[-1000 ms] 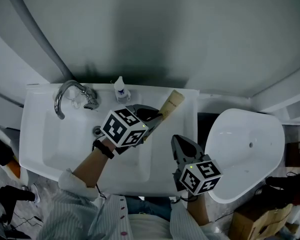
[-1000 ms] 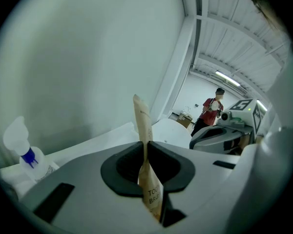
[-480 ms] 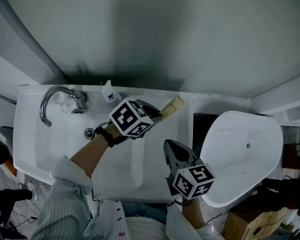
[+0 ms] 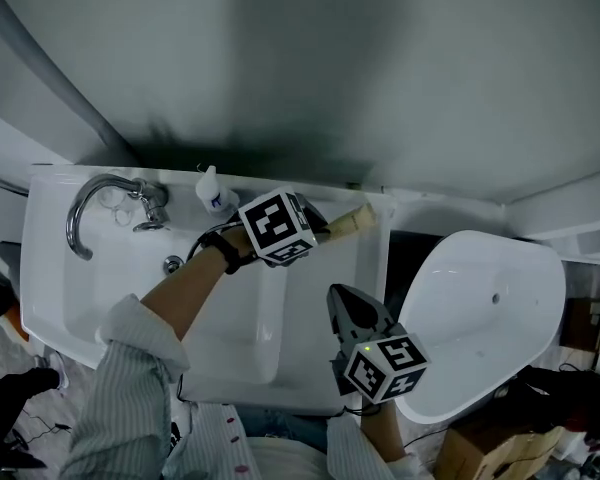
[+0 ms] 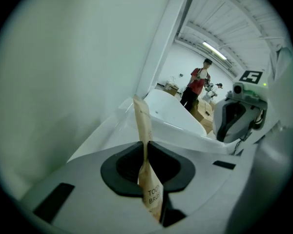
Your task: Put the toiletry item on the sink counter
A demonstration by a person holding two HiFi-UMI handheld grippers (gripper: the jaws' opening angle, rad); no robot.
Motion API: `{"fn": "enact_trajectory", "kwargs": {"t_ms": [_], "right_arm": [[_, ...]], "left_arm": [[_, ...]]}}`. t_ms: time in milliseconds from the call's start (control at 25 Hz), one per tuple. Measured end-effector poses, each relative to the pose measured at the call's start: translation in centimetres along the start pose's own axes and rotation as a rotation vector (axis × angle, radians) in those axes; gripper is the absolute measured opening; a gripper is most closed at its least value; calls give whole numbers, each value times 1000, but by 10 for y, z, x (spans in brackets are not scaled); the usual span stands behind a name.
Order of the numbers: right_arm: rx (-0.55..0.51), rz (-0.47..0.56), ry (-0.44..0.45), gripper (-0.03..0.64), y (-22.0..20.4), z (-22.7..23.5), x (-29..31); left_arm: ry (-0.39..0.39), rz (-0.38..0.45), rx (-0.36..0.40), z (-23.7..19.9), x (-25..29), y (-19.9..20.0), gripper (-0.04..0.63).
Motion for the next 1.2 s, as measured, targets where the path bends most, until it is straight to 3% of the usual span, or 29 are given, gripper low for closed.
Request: {"fn": "enact_trajectory", "kwargs": {"t_ms": [200, 400, 600, 960, 1200], "right_arm": [[2, -15, 11, 9, -2, 3, 7], [16, -22, 7, 9, -3, 8, 11], [23, -30, 7, 9, -5, 13, 15], [47, -30, 23, 9, -5, 15, 18], [48, -28, 15, 9, -4, 18, 17]], "left_arm": [[-33, -82, 68, -6, 11, -6, 46], [-56, -132, 65, -14, 23, -16, 46], [-28, -186, 108, -21, 33, -26, 46], [43, -190, 225, -25, 41, -25, 53], [76, -149, 242, -28, 38, -23, 79]]}}
Point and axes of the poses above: the fingertips, and each gripper's own axes: x forward along the fingers, z to its right, y out of its top, the point moved 2 cm from there along -x, backward along the fingers, and after that the axes turned 10 degrees about -x, right-handed, at the moved point
